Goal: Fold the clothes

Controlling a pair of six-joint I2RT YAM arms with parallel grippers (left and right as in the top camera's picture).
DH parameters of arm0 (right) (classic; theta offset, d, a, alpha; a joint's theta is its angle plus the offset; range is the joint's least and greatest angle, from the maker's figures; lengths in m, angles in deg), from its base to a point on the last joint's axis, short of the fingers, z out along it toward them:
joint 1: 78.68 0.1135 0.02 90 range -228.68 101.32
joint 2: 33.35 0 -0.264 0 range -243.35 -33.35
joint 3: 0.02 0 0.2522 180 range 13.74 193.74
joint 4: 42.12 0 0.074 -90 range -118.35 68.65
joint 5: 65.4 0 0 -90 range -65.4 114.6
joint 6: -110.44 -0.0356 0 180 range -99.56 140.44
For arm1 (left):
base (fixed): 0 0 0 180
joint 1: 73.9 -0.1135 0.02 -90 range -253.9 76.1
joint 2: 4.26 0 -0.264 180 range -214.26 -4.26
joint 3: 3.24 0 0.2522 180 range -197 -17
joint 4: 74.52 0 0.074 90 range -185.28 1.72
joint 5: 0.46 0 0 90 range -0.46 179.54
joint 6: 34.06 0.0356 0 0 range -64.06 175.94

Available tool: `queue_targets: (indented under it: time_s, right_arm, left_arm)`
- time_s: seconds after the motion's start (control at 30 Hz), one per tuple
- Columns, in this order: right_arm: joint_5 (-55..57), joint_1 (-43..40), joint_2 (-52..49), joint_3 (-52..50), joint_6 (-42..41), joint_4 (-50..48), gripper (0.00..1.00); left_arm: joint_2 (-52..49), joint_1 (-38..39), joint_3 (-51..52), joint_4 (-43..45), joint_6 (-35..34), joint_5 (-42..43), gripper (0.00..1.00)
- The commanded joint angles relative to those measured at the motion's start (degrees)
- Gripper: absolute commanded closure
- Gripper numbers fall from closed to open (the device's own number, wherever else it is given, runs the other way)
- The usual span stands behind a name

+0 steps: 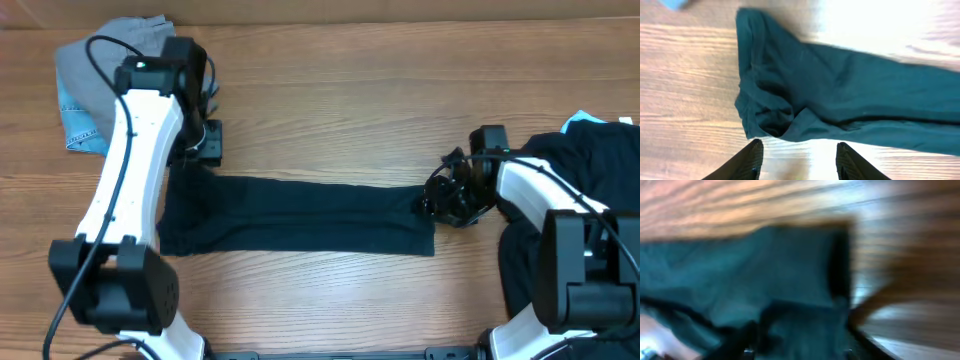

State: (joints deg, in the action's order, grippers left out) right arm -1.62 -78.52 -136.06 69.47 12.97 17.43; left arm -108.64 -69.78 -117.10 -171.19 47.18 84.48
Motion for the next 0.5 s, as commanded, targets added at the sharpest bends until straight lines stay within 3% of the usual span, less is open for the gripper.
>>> queue_targets:
  time_s: [0.0,0.07,0.1,0.2,0.37,0.47]
  right_arm:
    - [0.00,2.54,-1.14,-2.86,0.98,-1.44,0.72]
    - [0.24,2.78,-1.11,-2.60,1.16,-1.81,0.94]
    - [0.50,2.69,-1.11,-2.27,1.09,-1.62,0.96]
    - [2.71,1.27,-0.74,0.04,-0.07,0.81,0.96]
    - [20.22,-1.42,3.76,7.96,-6.43,11.21,0.96]
    - [21.27,-1.29,5.73,10.29,-7.61,13.07,0.96]
  left_arm:
    - [4.22,-0.09,-1.68,0.13,1.11,1.64,0.50]
    - [5.03,-0.09,-1.68,0.07,1.62,1.62,0.50]
    - [5.33,-0.09,-1.68,-0.04,2.08,1.55,0.50]
    - [5.66,-0.09,-1.68,-0.94,2.62,1.49,0.51]
    - [5.66,-0.09,-1.68,-1.27,2.80,1.53,0.52]
    - [5.66,-0.07,-1.68,-1.22,2.80,1.53,0.52]
